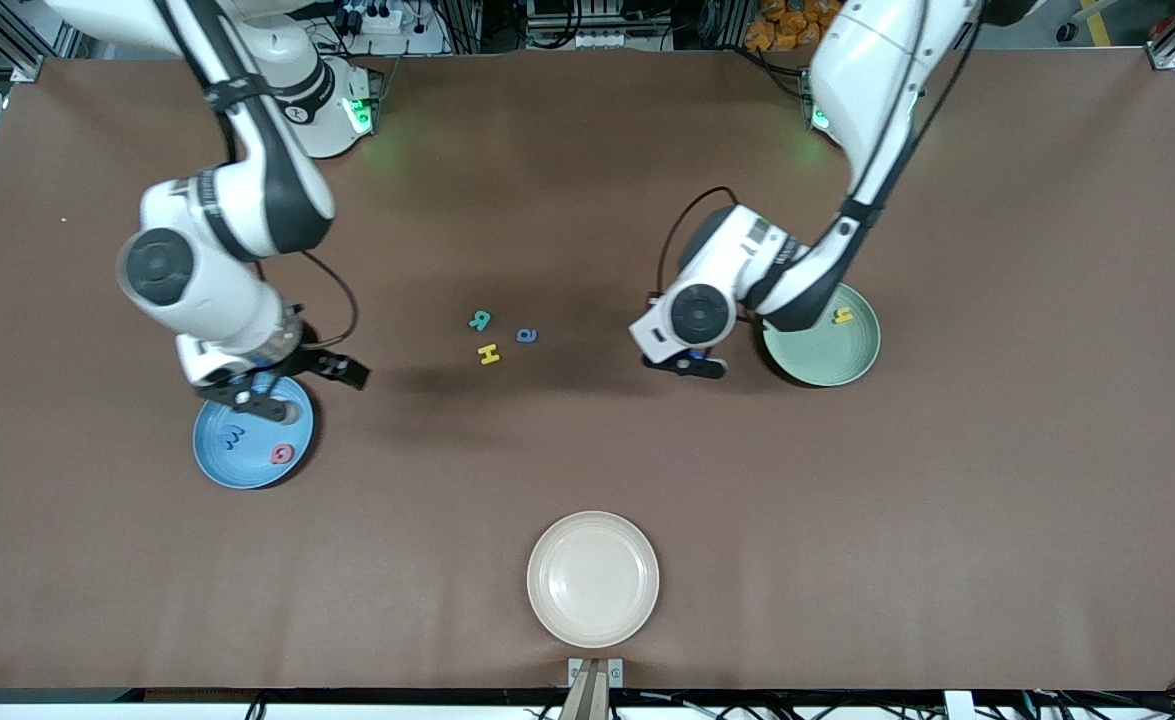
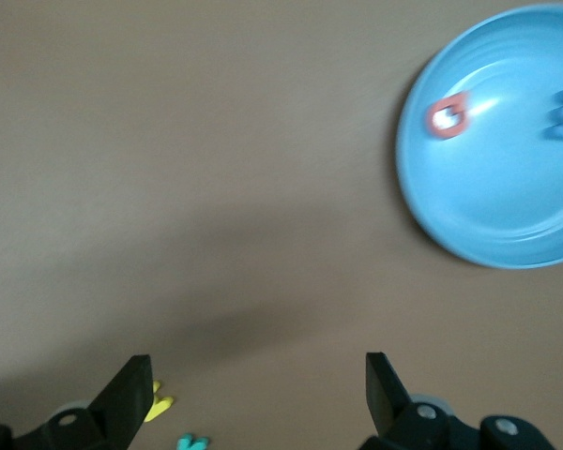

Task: Sort uppercase to blue plate, lowercase to green plate
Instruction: 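Carry the m to the green plate while the right gripper reaches letters, then release the m on the green plate while the right gripper lowers, then carry the teal K to the blue plate while the left gripper reaches, then release the K on the blue plate while the left gripper lowers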

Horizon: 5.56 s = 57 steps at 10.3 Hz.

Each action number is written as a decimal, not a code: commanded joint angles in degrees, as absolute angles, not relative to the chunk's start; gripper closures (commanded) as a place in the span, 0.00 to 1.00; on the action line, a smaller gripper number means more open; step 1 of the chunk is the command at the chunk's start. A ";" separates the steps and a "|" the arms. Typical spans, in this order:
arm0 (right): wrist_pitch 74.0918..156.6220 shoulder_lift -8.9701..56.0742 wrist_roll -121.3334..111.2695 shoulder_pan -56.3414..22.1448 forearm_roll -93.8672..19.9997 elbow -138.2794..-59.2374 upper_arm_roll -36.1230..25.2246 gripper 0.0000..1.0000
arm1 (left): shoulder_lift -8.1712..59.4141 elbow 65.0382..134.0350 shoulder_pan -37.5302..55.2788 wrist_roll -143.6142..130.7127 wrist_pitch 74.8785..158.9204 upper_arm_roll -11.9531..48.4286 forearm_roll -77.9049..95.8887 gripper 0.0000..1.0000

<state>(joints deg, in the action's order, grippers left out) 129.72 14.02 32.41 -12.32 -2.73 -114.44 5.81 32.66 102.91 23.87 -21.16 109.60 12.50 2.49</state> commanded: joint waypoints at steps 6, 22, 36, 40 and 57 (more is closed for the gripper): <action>138.43 16.08 50.75 -16.78 -2.46 -122.52 10.28 0.00 | 23.03 116.37 11.71 -3.90 105.39 14.24 -8.43 0.88; 150.91 25.05 68.12 -26.46 -0.19 -128.58 10.20 0.00 | 24.35 116.72 7.29 -0.26 111.01 13.80 -10.55 0.17; 153.19 24.18 68.12 -26.28 3.08 -128.58 10.20 1.00 | 26.10 102.48 13.97 -26.00 115.12 14.94 7.47 0.14; 152.14 18.56 65.23 -18.49 6.92 -127.53 10.11 1.00 | 27.67 99.24 17.56 -30.66 116.54 14.85 10.55 0.14; 139.92 20.04 45.44 7.12 29.88 -122.17 10.11 0.00 | 51.15 70.76 47.18 -66.26 127.60 3.70 -6.15 0.16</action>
<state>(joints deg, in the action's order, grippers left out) 140.28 20.14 45.48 7.06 28.54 -122.75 9.68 49.35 74.34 44.89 -63.69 126.83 5.77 -4.53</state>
